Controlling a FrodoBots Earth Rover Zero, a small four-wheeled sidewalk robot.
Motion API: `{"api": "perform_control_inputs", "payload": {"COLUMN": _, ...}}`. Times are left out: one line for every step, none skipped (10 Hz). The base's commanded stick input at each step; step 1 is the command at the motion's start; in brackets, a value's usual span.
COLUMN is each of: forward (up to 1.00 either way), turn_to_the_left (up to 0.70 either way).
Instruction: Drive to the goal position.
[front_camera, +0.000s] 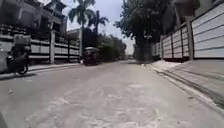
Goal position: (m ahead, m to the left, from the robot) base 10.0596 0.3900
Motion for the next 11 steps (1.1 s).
{"api": "perform_control_inputs", "payload": {"forward": 1.0, "turn_to_the_left": -0.4}}
{"api": "perform_control_inputs", "payload": {"forward": 1.0, "turn_to_the_left": -0.3}}
{"api": "perform_control_inputs", "payload": {"forward": 1.0, "turn_to_the_left": -0.1}}
{"api": "perform_control_inputs", "payload": {"forward": 1.0, "turn_to_the_left": 0.0}}
{"api": "perform_control_inputs", "payload": {"forward": 1.0, "turn_to_the_left": 0.0}}
{"api": "perform_control_inputs", "payload": {"forward": 1.0, "turn_to_the_left": 0.0}}
{"api": "perform_control_inputs", "payload": {"forward": 1.0, "turn_to_the_left": 0.0}}
{"api": "perform_control_inputs", "payload": {"forward": 1.0, "turn_to_the_left": 0.0}}
{"api": "perform_control_inputs", "payload": {"forward": 1.0, "turn_to_the_left": 0.0}}
{"api": "perform_control_inputs", "payload": {"forward": 1.0, "turn_to_the_left": 0.0}}
{"api": "perform_control_inputs", "payload": {"forward": 1.0, "turn_to_the_left": 0.0}}
